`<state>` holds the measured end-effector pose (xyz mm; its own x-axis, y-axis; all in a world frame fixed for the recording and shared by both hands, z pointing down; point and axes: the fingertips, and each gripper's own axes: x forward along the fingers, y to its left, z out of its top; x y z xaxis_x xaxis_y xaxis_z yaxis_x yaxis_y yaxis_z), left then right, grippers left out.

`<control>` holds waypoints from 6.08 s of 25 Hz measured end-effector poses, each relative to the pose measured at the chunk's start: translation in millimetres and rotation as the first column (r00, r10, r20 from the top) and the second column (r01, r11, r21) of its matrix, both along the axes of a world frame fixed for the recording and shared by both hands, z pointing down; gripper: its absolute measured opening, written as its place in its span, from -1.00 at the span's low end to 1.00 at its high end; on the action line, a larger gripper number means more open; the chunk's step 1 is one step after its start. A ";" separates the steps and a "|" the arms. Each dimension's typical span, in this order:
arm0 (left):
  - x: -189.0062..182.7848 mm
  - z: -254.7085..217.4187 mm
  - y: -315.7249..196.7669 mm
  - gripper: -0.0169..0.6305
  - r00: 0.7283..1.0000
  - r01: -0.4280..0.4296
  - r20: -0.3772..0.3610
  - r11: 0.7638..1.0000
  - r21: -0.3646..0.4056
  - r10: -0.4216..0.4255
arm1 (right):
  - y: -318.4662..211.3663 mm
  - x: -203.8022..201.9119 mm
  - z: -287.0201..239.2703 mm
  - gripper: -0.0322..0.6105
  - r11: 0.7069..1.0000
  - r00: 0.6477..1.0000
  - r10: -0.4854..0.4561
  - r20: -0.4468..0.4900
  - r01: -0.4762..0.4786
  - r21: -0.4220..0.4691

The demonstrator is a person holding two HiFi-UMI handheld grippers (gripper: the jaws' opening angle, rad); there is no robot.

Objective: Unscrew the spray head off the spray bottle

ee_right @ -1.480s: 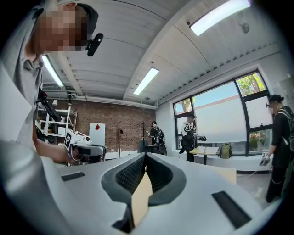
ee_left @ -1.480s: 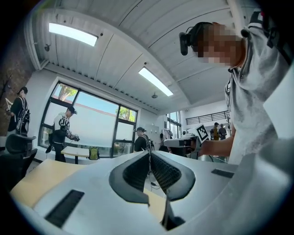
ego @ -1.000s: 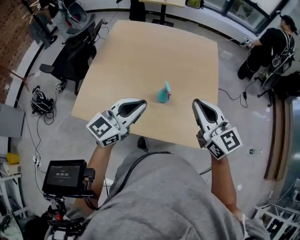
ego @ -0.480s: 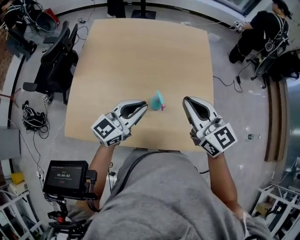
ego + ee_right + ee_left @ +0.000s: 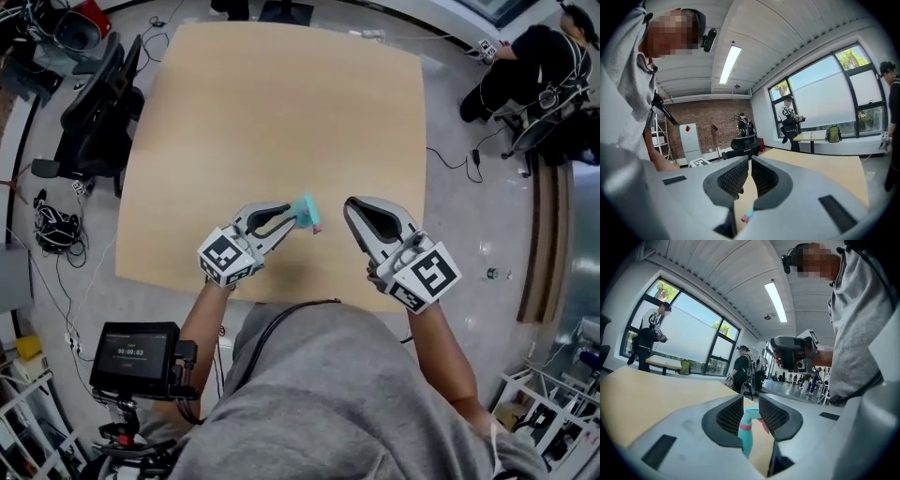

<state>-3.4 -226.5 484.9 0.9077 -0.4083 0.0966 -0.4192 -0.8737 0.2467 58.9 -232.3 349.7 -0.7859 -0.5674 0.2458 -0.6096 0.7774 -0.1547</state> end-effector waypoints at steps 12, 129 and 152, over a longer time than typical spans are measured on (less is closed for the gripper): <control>48.4 151.8 -24.5 0.36 0.954 -0.119 0.283 0.992 0.046 0.101 | -37.4 9.5 57.9 -0.88 0.996 0.998 -0.007 -0.067 0.001 -0.093; 59.2 73.3 95.0 0.32 0.797 -0.534 0.401 0.838 0.117 0.452 | 110.9 -40.6 125.5 -0.48 -0.021 -0.223 -0.130 -0.966 0.975 -0.223; 3.9 179.7 35.2 0.32 0.919 0.035 0.394 0.999 -0.038 -0.018 | 53.5 11.4 128.6 -0.48 0.610 0.129 -0.154 -0.980 0.793 0.009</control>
